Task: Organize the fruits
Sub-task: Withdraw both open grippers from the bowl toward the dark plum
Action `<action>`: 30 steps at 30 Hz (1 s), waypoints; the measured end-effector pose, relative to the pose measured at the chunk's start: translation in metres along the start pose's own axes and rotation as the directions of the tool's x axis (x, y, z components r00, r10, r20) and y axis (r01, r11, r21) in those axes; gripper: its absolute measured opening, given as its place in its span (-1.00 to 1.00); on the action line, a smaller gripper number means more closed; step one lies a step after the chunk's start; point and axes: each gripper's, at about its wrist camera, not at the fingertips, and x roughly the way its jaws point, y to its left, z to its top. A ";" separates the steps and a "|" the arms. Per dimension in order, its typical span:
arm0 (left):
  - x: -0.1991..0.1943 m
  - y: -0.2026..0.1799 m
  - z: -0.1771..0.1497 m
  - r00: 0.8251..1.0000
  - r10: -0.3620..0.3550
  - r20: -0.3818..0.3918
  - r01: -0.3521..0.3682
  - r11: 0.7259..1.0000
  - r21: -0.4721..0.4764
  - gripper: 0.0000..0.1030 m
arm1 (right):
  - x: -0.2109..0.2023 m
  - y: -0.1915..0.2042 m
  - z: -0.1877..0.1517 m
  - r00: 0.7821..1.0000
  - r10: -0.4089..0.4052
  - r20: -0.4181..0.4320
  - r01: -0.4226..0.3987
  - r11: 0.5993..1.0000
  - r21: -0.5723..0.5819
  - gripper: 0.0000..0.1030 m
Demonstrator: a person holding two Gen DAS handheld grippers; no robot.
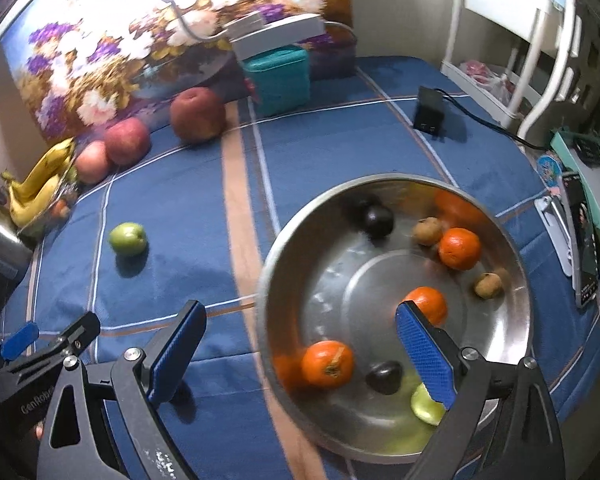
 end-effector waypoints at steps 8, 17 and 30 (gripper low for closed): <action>0.000 0.021 -0.006 1.000 0.009 -0.013 -0.009 1.000 -0.023 1.00 | 0.000 0.040 -0.008 0.999 0.026 -0.020 -0.028 0.996 -0.082 0.86; 0.006 0.046 -0.018 0.999 0.010 -0.053 -0.014 0.997 -0.071 1.00 | 0.000 0.069 -0.022 0.998 0.047 -0.040 -0.052 0.991 -0.122 0.86; 0.024 0.061 -0.049 0.991 0.018 -0.135 -0.032 0.994 -0.101 1.00 | 0.014 0.085 -0.051 0.992 0.041 -0.116 -0.059 0.986 -0.154 0.86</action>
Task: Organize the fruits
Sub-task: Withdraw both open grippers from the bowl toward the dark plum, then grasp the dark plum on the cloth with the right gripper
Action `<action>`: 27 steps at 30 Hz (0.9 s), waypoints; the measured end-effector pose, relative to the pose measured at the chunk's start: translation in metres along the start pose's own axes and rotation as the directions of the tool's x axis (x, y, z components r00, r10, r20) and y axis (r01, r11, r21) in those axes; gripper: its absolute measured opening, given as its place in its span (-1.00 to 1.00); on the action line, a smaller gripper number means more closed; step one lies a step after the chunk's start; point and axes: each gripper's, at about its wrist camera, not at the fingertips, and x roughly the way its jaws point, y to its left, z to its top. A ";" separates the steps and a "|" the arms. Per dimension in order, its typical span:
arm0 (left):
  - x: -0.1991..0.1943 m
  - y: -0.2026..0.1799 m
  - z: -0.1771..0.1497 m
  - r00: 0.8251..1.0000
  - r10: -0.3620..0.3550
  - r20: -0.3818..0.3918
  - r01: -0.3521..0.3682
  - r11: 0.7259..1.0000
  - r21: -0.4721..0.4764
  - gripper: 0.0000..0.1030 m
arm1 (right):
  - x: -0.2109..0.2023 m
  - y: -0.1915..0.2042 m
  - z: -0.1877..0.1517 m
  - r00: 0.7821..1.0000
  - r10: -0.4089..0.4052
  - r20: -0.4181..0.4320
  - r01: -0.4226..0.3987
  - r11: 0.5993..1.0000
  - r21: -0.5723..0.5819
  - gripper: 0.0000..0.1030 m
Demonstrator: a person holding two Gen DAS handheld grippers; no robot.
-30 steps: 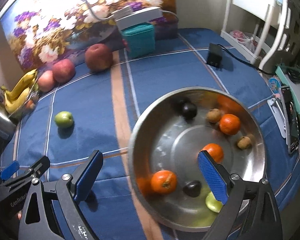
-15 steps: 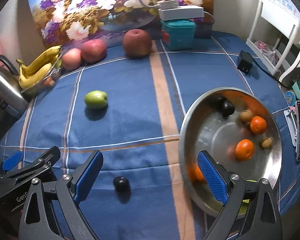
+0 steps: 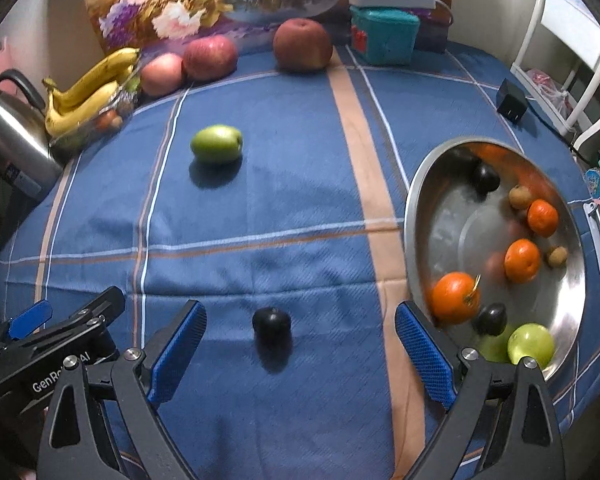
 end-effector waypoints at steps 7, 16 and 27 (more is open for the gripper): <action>0.007 0.005 -0.009 1.000 0.020 -0.023 -0.020 1.000 -0.017 1.00 | 0.007 0.003 -0.010 1.000 0.002 -0.031 -0.002 1.000 -0.010 0.86; 0.018 0.004 -0.012 0.998 0.024 -0.050 -0.025 0.999 -0.023 1.00 | 0.013 0.008 -0.010 0.999 -0.005 -0.048 0.004 0.999 -0.032 0.86; 0.018 0.011 0.000 1.000 0.004 -0.025 -0.006 0.997 -0.077 1.00 | 0.018 0.008 -0.008 0.999 0.025 -0.048 -0.028 0.999 -0.045 0.82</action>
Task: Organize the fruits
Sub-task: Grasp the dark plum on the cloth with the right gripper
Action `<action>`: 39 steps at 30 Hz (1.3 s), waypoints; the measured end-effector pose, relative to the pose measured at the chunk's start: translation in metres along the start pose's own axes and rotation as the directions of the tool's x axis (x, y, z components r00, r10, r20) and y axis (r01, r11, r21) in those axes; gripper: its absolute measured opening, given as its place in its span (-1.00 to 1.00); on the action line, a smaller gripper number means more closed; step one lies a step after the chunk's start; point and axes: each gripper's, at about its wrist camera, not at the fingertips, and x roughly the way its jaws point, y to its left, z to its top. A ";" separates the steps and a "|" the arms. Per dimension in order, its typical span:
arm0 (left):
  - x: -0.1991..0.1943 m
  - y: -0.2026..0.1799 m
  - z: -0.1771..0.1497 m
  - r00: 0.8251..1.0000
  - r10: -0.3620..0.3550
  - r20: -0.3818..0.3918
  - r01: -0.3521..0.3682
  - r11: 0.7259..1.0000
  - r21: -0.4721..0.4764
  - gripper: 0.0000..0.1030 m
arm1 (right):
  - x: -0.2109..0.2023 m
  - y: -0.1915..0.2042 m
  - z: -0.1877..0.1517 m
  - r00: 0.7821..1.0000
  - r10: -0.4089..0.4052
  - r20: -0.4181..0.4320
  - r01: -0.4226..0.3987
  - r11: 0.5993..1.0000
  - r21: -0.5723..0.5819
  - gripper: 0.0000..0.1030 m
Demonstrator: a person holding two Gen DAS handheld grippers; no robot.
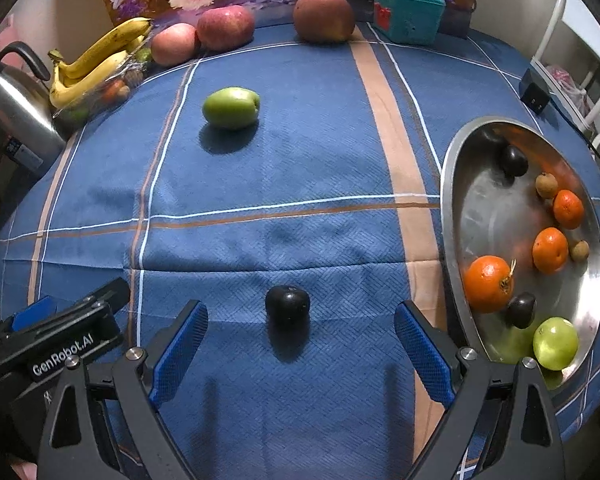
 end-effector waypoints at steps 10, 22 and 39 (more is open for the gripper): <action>-0.003 0.013 0.006 0.999 -0.048 0.012 0.049 0.998 -0.041 1.00 | 0.008 0.011 0.002 1.000 0.018 -0.015 -0.018 0.998 -0.055 0.19; -0.008 0.009 0.006 0.998 -0.066 0.016 0.067 0.997 -0.048 1.00 | 0.011 0.010 0.004 0.999 0.021 -0.025 -0.023 0.997 -0.067 -0.52; -0.017 -0.012 0.030 0.977 -0.198 0.073 0.203 0.977 -0.061 0.93 | -0.007 -0.013 0.015 0.992 0.087 0.090 -0.090 0.996 0.022 -0.53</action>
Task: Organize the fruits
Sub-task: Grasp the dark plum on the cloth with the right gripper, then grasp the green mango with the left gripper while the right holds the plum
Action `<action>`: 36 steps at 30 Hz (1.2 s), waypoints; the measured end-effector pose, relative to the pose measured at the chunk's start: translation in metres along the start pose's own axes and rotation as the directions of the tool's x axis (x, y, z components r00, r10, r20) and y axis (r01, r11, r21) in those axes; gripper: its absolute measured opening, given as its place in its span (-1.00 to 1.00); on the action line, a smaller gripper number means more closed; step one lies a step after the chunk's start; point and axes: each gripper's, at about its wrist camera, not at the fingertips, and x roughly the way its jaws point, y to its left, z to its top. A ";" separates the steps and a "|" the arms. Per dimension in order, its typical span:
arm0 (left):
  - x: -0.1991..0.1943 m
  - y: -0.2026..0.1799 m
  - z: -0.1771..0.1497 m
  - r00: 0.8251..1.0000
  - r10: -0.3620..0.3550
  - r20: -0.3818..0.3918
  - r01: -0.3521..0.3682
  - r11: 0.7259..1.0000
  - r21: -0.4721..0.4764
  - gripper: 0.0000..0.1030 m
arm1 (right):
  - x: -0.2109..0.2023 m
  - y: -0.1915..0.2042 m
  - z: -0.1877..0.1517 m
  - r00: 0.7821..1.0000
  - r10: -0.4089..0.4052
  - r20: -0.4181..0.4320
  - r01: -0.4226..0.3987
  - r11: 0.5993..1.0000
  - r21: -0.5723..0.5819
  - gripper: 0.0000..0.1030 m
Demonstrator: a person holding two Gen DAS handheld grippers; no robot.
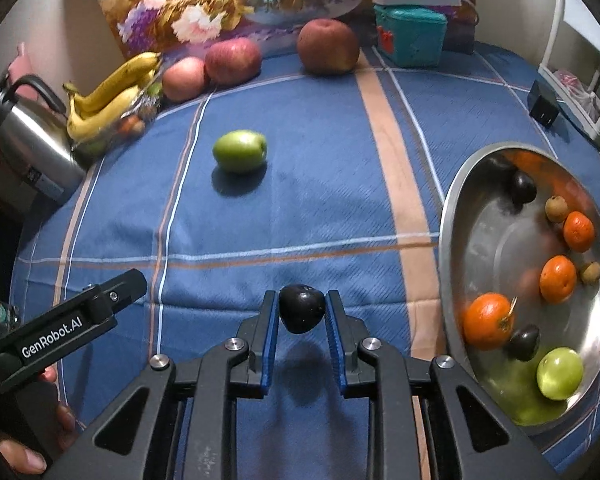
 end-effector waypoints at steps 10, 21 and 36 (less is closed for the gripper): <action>0.003 -0.037 0.019 0.997 -0.043 0.063 0.038 0.996 0.078 0.89 | -0.007 -0.023 0.025 0.996 -0.035 0.080 0.028 0.996 0.080 -0.53; 0.022 -0.084 0.041 0.989 -0.085 0.123 0.058 0.976 0.208 0.81 | -0.004 -0.057 0.045 0.991 -0.072 0.111 0.052 0.984 0.170 -0.53; 0.065 -0.108 0.052 0.990 -0.093 0.109 0.057 0.953 0.296 0.53 | -0.003 -0.068 0.047 0.992 -0.068 0.107 0.046 0.978 0.202 -0.54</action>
